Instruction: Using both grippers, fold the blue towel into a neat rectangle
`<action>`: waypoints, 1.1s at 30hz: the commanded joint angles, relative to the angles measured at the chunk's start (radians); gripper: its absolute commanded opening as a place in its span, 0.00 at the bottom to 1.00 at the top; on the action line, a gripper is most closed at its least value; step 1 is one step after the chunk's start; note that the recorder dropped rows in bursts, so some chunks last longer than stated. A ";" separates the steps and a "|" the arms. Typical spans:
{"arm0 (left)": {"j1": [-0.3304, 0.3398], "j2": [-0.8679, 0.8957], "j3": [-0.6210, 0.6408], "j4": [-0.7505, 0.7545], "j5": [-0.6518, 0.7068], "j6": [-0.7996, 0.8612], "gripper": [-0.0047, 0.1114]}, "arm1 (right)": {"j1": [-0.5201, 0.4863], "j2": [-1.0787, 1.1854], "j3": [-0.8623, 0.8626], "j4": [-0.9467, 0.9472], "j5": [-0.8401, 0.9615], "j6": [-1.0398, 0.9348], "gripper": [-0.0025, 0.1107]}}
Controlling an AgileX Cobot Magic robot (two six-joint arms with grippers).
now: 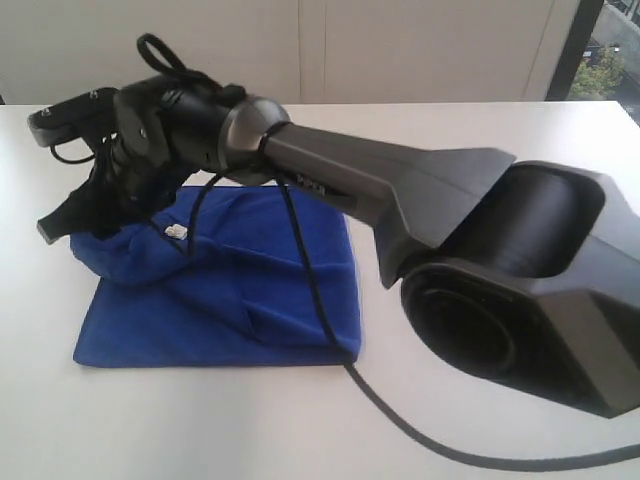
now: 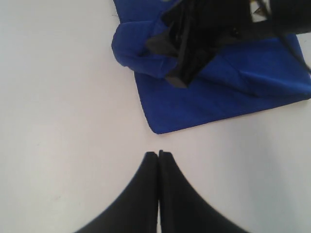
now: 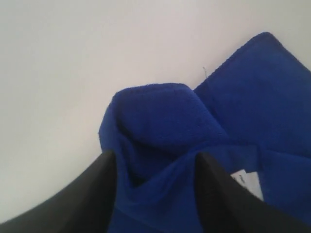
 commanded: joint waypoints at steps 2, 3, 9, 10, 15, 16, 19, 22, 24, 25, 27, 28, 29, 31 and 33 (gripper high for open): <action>0.002 -0.010 0.005 -0.005 0.010 -0.010 0.04 | -0.091 -0.058 0.002 -0.009 0.123 -0.021 0.41; 0.002 -0.010 0.005 -0.005 0.010 -0.010 0.04 | -0.110 -0.058 0.002 -0.009 0.147 -0.037 0.38; 0.002 -0.010 0.005 -0.005 0.010 -0.010 0.04 | -0.263 -0.044 0.038 -0.009 0.194 -0.117 0.03; 0.002 -0.010 0.005 -0.005 0.010 -0.010 0.04 | -0.294 -0.035 0.056 -0.009 0.166 -0.138 0.02; 0.002 -0.010 0.005 -0.005 0.010 -0.010 0.04 | -0.368 0.036 0.076 -0.029 0.098 -0.164 0.02; 0.002 -0.010 0.005 -0.005 0.010 -0.010 0.04 | -0.381 0.051 0.076 -0.032 0.093 -0.164 0.02; 0.002 -0.010 0.005 -0.005 0.010 -0.010 0.04 | -0.425 0.092 0.076 -0.033 0.080 -0.162 0.02; 0.002 -0.010 0.005 -0.005 0.010 -0.010 0.04 | -0.457 0.114 0.076 -0.054 0.111 -0.150 0.02; 0.002 -0.010 0.005 -0.005 0.010 -0.010 0.04 | -0.471 0.114 0.076 -0.121 0.185 -0.087 0.02; 0.002 -0.010 0.005 -0.005 0.010 -0.010 0.04 | -0.479 0.112 0.076 -0.171 0.224 -0.056 0.02; 0.002 -0.010 0.005 -0.005 0.010 -0.010 0.04 | -0.488 0.112 0.076 -0.250 0.302 -0.008 0.02; 0.002 -0.010 0.005 -0.005 0.010 -0.010 0.04 | -0.492 0.112 0.076 -0.292 0.355 0.005 0.02; 0.002 -0.010 0.005 -0.005 0.010 -0.010 0.04 | -0.497 0.112 0.076 -0.323 0.402 0.007 0.02; 0.002 -0.010 0.005 -0.005 0.010 -0.010 0.04 | -0.512 0.112 0.076 -0.354 0.442 0.007 0.02; 0.002 -0.010 0.005 -0.005 0.010 -0.010 0.04 | -0.520 0.107 0.085 -0.350 0.442 0.007 0.02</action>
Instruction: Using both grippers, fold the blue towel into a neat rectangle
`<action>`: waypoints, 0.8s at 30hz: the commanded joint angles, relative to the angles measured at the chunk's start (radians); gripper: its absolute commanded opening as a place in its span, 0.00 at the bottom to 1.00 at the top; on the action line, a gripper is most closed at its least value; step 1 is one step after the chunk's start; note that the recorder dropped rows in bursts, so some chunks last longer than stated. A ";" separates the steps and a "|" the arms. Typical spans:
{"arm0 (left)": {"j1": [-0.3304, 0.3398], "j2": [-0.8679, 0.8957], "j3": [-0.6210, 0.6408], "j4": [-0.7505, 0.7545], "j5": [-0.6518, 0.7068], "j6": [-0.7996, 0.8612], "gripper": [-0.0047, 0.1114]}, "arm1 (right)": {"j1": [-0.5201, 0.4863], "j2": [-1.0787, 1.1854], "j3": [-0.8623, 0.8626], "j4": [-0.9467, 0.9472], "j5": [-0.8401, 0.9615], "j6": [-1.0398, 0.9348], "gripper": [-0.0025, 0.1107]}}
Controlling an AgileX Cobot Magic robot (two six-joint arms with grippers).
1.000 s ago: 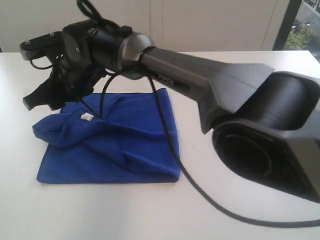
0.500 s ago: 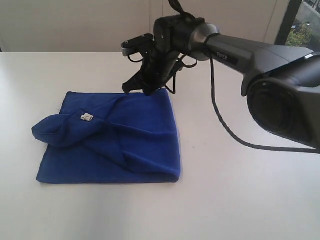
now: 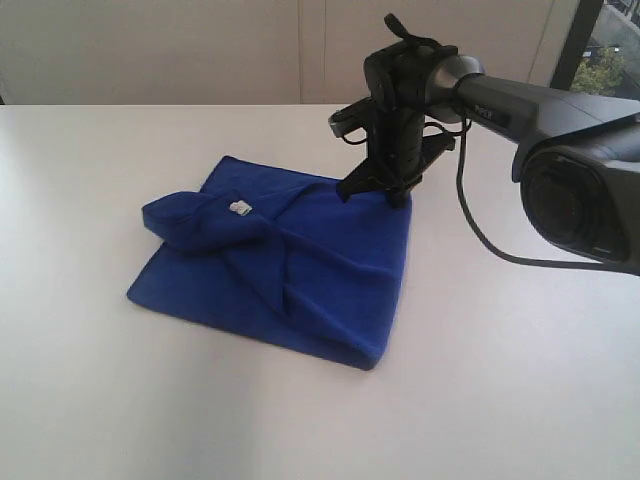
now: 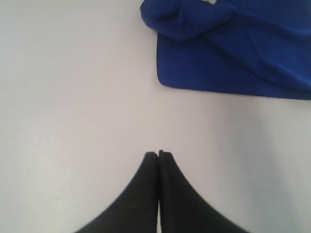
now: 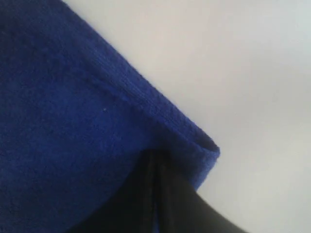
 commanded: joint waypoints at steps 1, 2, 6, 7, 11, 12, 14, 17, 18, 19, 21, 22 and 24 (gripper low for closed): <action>0.002 -0.010 0.005 -0.005 0.010 -0.010 0.04 | -0.034 0.010 0.035 -0.032 0.084 0.015 0.02; 0.002 -0.010 0.005 -0.005 0.010 -0.010 0.04 | -0.034 -0.003 0.073 -0.024 0.084 0.015 0.02; 0.002 -0.010 0.005 -0.005 0.010 -0.010 0.04 | -0.034 -0.034 0.167 -0.001 0.084 0.015 0.02; 0.002 -0.010 0.005 -0.005 0.010 -0.010 0.04 | -0.034 -0.045 0.196 0.002 0.084 0.015 0.02; 0.002 -0.010 0.005 -0.005 0.010 -0.010 0.04 | -0.034 -0.098 0.315 -0.004 0.084 0.015 0.02; 0.002 -0.010 0.005 -0.005 0.010 -0.010 0.04 | -0.034 -0.112 0.340 -0.004 0.084 0.015 0.02; 0.002 -0.010 0.005 -0.005 0.010 -0.010 0.04 | -0.034 -0.146 0.396 -0.004 0.084 0.015 0.02; 0.002 -0.010 0.005 -0.005 0.010 -0.010 0.04 | -0.034 -0.203 0.489 -0.004 0.084 0.021 0.02; 0.002 -0.010 0.005 -0.005 0.010 -0.010 0.04 | -0.034 -0.227 0.519 -0.004 0.084 0.024 0.02; 0.002 -0.010 0.005 -0.005 0.010 -0.010 0.04 | -0.034 -0.243 0.550 -0.004 0.084 0.026 0.02; 0.002 -0.010 0.005 -0.005 0.010 -0.010 0.04 | -0.034 -0.281 0.618 -0.004 0.062 0.032 0.02; 0.002 -0.010 0.005 -0.005 0.010 -0.010 0.04 | -0.034 -0.300 0.647 -0.004 0.038 0.034 0.02; 0.002 -0.010 0.005 -0.005 0.010 -0.010 0.04 | -0.034 -0.334 0.716 -0.004 0.000 0.054 0.02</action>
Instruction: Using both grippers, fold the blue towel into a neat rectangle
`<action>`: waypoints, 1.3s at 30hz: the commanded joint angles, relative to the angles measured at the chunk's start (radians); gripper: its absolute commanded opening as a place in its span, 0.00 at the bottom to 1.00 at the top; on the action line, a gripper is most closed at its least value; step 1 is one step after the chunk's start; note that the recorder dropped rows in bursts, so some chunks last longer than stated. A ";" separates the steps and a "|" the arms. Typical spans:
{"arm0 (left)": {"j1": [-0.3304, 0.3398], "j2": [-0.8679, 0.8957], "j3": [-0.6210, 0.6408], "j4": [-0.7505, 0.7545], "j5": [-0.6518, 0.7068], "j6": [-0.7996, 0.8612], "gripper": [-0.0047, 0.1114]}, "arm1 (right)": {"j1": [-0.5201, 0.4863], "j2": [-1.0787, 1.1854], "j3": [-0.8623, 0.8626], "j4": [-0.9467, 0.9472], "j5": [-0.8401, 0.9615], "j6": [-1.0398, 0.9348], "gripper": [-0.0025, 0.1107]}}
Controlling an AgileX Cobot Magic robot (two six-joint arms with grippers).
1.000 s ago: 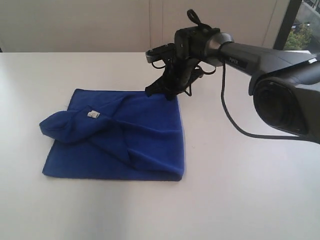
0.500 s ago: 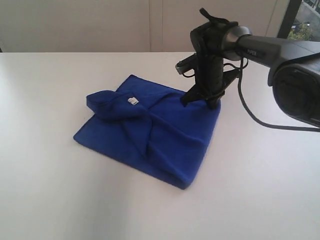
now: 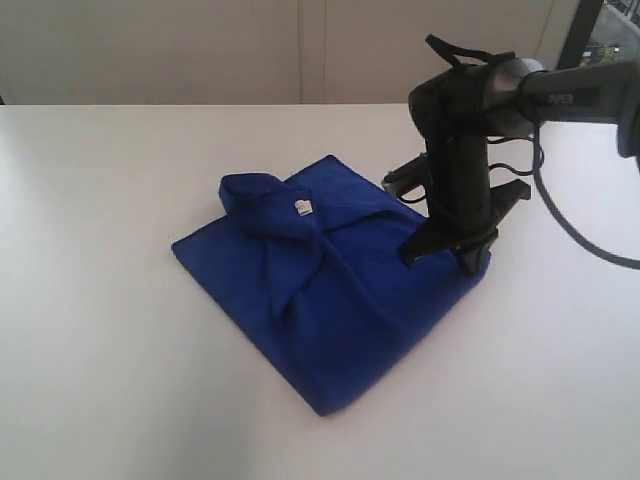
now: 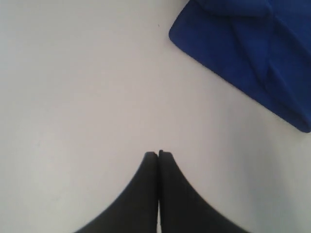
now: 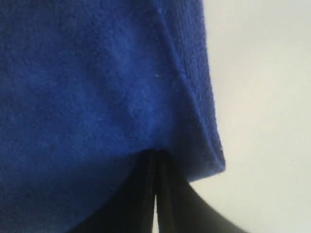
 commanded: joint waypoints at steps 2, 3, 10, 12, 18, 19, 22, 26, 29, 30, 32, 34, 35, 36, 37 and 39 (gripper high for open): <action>0.002 -0.010 0.005 -0.005 0.010 -0.010 0.04 | -0.012 -0.060 0.186 0.037 -0.045 0.033 0.02; 0.002 -0.010 0.005 -0.005 0.010 -0.010 0.04 | -0.010 -0.081 0.226 0.037 -0.059 0.042 0.02; 0.002 -0.010 0.005 -0.005 0.010 -0.010 0.04 | -0.005 -0.224 0.319 0.037 -0.182 0.068 0.02; 0.002 -0.010 0.005 -0.005 0.010 -0.010 0.04 | 0.012 -0.284 0.305 0.043 -0.216 0.075 0.02; 0.002 -0.010 0.005 -0.005 0.010 -0.010 0.04 | 0.121 -0.377 0.226 0.260 -0.384 -0.027 0.02; 0.002 -0.010 0.005 -0.005 0.010 -0.010 0.04 | 0.147 -0.370 0.203 0.303 -0.407 -0.057 0.02; 0.002 -0.010 0.005 -0.005 0.010 -0.010 0.04 | 0.224 -0.315 0.118 0.370 -0.432 -0.085 0.02; 0.002 -0.010 0.005 -0.005 0.010 -0.010 0.04 | 0.313 -0.193 -0.036 0.370 -0.423 -0.085 0.02; 0.002 -0.010 0.005 -0.005 0.010 -0.010 0.04 | 0.350 -0.076 -0.147 0.370 -0.425 -0.083 0.02; 0.002 -0.010 0.005 -0.005 0.010 -0.010 0.04 | 0.359 -0.037 -0.182 0.370 -0.423 -0.083 0.02; 0.002 -0.010 0.005 -0.005 0.010 -0.010 0.04 | 0.365 0.026 -0.239 0.372 -0.414 -0.079 0.02; 0.002 -0.010 0.005 -0.005 0.010 -0.010 0.04 | 0.365 0.085 -0.293 0.375 -0.388 -0.077 0.02; 0.002 -0.010 0.005 -0.005 0.010 -0.010 0.04 | 0.365 0.105 -0.313 0.375 -0.381 -0.077 0.02; 0.002 -0.010 0.005 -0.005 0.010 -0.010 0.04 | 0.365 0.129 -0.332 0.378 -0.377 -0.077 0.02; 0.002 -0.010 0.005 -0.005 0.010 -0.010 0.04 | 0.365 0.141 -0.345 0.378 -0.375 -0.077 0.02; 0.002 -0.010 0.005 -0.005 0.010 -0.010 0.04 | 0.365 0.163 -0.358 0.382 -0.383 -0.077 0.02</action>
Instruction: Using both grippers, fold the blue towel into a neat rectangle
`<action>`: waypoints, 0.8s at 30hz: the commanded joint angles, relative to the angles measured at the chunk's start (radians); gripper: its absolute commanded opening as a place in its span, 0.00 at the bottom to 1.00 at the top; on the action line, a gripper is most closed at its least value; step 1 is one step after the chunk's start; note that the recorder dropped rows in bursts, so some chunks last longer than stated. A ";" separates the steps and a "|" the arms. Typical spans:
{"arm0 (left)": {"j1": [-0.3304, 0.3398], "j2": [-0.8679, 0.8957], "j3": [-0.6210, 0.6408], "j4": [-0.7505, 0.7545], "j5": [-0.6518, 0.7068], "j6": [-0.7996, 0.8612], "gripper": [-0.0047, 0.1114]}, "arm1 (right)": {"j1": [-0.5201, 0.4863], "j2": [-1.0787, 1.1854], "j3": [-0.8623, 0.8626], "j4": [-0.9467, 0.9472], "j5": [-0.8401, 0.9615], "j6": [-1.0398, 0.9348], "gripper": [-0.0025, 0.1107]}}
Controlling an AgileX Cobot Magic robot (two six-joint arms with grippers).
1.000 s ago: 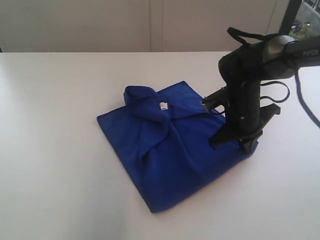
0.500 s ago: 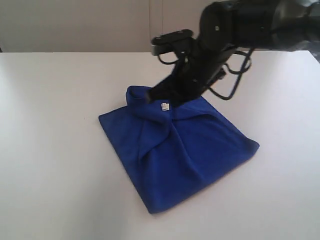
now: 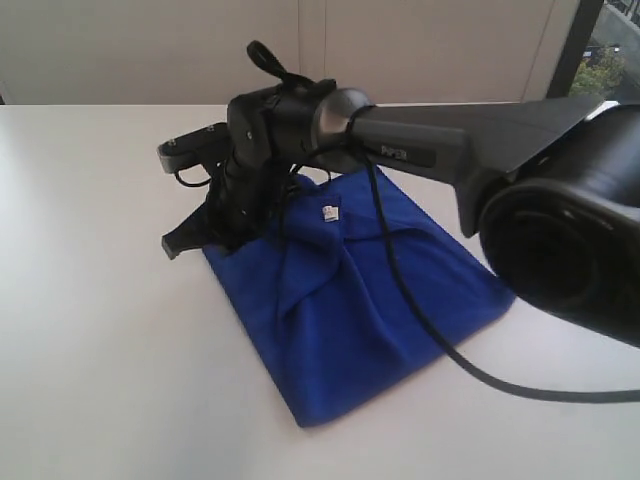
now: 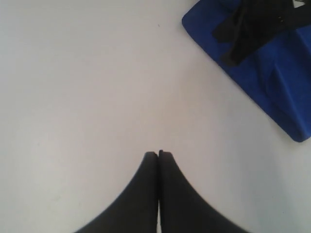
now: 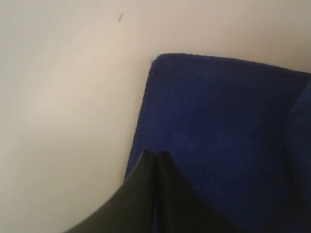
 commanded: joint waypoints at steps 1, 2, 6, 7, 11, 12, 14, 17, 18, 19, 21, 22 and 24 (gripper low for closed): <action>0.002 -0.010 0.005 -0.005 0.010 -0.010 0.04 | 0.001 0.045 -0.044 0.007 -0.005 -0.001 0.02; 0.002 -0.010 0.005 -0.005 0.010 -0.010 0.04 | 0.001 0.049 -0.044 0.007 -0.009 -0.001 0.02; 0.002 -0.010 0.005 -0.005 0.010 -0.010 0.04 | 0.001 0.070 -0.044 0.001 -0.023 -0.001 0.02; 0.002 -0.010 0.005 -0.005 0.010 -0.010 0.04 | 0.001 0.075 -0.044 0.001 -0.031 -0.001 0.02; 0.002 -0.010 0.005 -0.005 0.010 -0.010 0.04 | 0.001 0.106 -0.044 0.001 -0.081 0.019 0.02; 0.002 -0.010 0.005 -0.005 0.010 -0.010 0.04 | 0.001 0.111 -0.044 0.000 -0.096 0.030 0.02; 0.002 -0.010 0.005 -0.005 0.010 -0.010 0.04 | -0.002 0.124 -0.048 -0.002 -0.120 0.041 0.02; 0.002 -0.010 0.005 -0.005 0.010 -0.010 0.04 | -0.010 0.143 -0.068 -0.009 -0.154 0.071 0.02; 0.002 -0.010 0.005 -0.005 0.010 -0.010 0.04 | -0.015 0.150 -0.074 -0.009 -0.168 0.087 0.02; 0.002 -0.010 0.005 -0.005 0.010 -0.010 0.04 | -0.020 0.156 -0.085 -0.009 -0.181 0.105 0.02; 0.002 -0.010 0.005 -0.005 0.010 -0.010 0.04 | -0.034 0.172 -0.111 -0.011 -0.195 0.136 0.02; 0.002 -0.010 0.005 -0.005 0.010 -0.010 0.04 | -0.042 0.182 -0.125 -0.011 -0.200 0.149 0.02; 0.002 -0.010 0.005 -0.005 0.010 -0.010 0.04 | -0.053 0.202 -0.148 -0.011 -0.211 0.169 0.02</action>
